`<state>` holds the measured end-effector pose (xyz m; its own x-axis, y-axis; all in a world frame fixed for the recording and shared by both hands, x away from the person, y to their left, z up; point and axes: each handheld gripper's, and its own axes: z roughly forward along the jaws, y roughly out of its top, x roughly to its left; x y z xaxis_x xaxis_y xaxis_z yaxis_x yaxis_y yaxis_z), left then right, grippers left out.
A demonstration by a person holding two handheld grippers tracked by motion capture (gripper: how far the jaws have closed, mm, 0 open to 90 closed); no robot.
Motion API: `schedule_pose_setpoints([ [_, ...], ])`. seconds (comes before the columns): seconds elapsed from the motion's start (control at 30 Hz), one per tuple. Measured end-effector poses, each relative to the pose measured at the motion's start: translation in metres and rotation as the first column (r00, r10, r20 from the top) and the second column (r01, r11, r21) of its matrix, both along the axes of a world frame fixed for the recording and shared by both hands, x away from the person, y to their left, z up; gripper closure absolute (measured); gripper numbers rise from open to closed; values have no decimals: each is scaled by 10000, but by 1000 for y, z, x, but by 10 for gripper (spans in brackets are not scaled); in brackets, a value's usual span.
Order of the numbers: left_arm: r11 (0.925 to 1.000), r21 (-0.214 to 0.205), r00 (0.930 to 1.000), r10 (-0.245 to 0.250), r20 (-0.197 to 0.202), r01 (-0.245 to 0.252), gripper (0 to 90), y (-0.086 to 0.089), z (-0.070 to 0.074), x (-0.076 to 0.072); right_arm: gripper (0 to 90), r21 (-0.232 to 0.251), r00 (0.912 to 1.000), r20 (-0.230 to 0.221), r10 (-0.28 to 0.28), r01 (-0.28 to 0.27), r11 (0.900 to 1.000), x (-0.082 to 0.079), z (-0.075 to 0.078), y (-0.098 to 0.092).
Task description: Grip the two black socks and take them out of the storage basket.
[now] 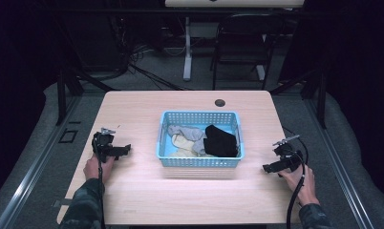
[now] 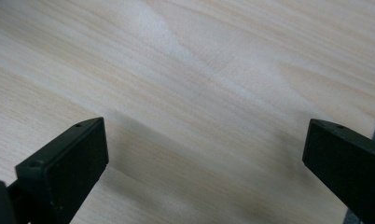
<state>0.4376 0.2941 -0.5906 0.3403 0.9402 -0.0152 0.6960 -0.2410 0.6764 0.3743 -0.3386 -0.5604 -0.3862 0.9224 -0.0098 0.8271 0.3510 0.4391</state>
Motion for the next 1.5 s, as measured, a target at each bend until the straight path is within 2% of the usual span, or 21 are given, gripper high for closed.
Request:
schedule_pose_setpoints([
  [0.37,10000,-2,10000,2,0,-2,3,0,0,0,0,294,9987,495,127,-142,9995,-1,25,3],
  [0.63,10000,1,10000,-1,0,1,3,0,0,0,0,508,9960,786,435,-476,9976,-1,45,10],
  [0.87,10000,-2,10000,1,0,-1,3,0,0,0,0,410,9924,992,721,-765,9962,0,60,19],
  [1.03,10000,-3,10000,2,-2,-2,3,0,0,0,0,513,9910,1029,853,-910,9945,2,64,25],
  [1.33,10000,-2,10000,2,0,-2,3,0,0,0,0,368,9881,978,1188,-1228,9917,10,81,35],
  [1.5,10000,-9,10000,10,-3,-10,3,0,0,0,0,346,9840,1175,1339,-1388,9897,14,94,41],
])
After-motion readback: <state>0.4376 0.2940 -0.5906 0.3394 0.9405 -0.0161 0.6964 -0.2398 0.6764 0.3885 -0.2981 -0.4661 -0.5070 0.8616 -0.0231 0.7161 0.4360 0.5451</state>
